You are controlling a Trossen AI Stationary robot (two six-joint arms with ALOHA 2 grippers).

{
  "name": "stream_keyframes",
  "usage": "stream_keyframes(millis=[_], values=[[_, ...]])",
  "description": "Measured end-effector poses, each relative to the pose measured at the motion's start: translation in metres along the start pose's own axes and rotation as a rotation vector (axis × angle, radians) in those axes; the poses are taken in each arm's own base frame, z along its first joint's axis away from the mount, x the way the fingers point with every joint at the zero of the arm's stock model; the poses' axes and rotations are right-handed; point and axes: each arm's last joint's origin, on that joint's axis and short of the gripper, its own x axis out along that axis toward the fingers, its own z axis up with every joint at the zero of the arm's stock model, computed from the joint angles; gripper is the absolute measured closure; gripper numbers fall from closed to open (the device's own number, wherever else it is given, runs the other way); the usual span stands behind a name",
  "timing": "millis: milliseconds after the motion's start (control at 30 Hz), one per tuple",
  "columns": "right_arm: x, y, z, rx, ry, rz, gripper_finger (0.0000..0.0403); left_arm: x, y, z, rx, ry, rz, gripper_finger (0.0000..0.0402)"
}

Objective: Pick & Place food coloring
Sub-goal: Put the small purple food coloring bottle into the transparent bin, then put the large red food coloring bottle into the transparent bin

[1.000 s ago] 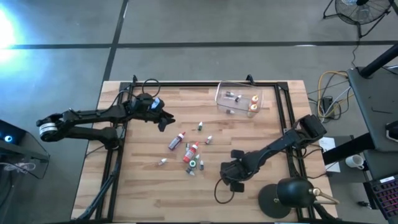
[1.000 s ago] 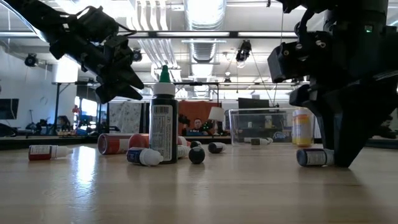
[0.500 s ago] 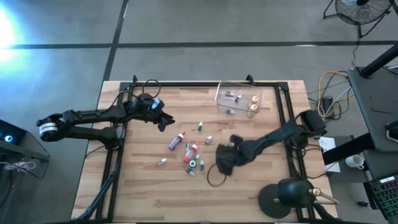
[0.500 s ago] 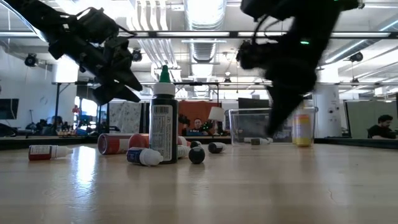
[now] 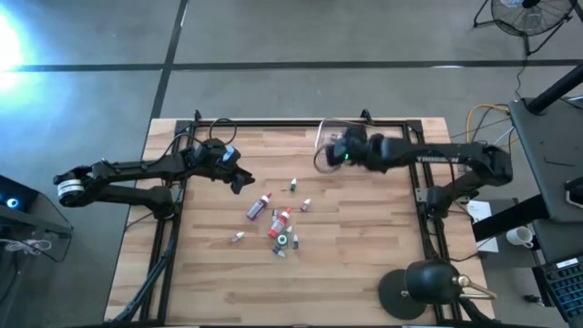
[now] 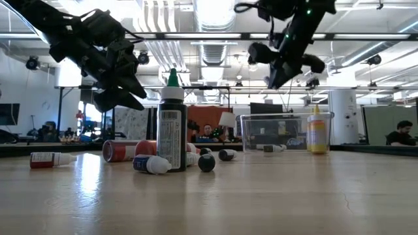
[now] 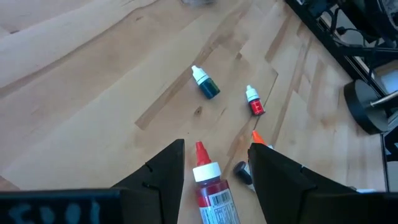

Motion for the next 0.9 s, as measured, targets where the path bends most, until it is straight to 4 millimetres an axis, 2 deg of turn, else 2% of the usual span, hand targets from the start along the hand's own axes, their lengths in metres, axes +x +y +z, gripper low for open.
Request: stream_keyframes(millis=[167,400,467,567,667,733,900], values=[[0.017,-0.017,0.02,0.017,0.131,0.059,0.0314,0.0,0.0,0.0,0.0,0.004,0.0,0.025],[0.009,-0.006,0.02,-0.018,0.061,0.087,0.0228,0.0,-0.001,-0.001,0.002,0.009,-0.001,0.025],[0.004,0.001,0.017,-0.08,0.037,0.13,0.0211,0.0,-0.001,-0.001,0.002,0.009,-0.001,0.025],[-0.009,0.02,0.006,-0.283,0.069,0.321,0.0195,0.0,-0.001,-0.001,0.011,0.009,0.0,0.025],[-0.02,0.035,-0.014,-0.493,0.127,0.467,0.0192,0.0,-0.001,-0.001,0.035,0.006,0.004,0.025],[-0.021,0.042,-0.028,-0.582,0.15,0.491,0.0194,0.0,-0.001,-0.001,0.05,0.003,0.005,0.025],[-0.012,0.058,-0.054,-0.675,0.219,0.512,0.0199,0.0,-0.003,0.003,0.075,-0.037,-0.016,0.025]])
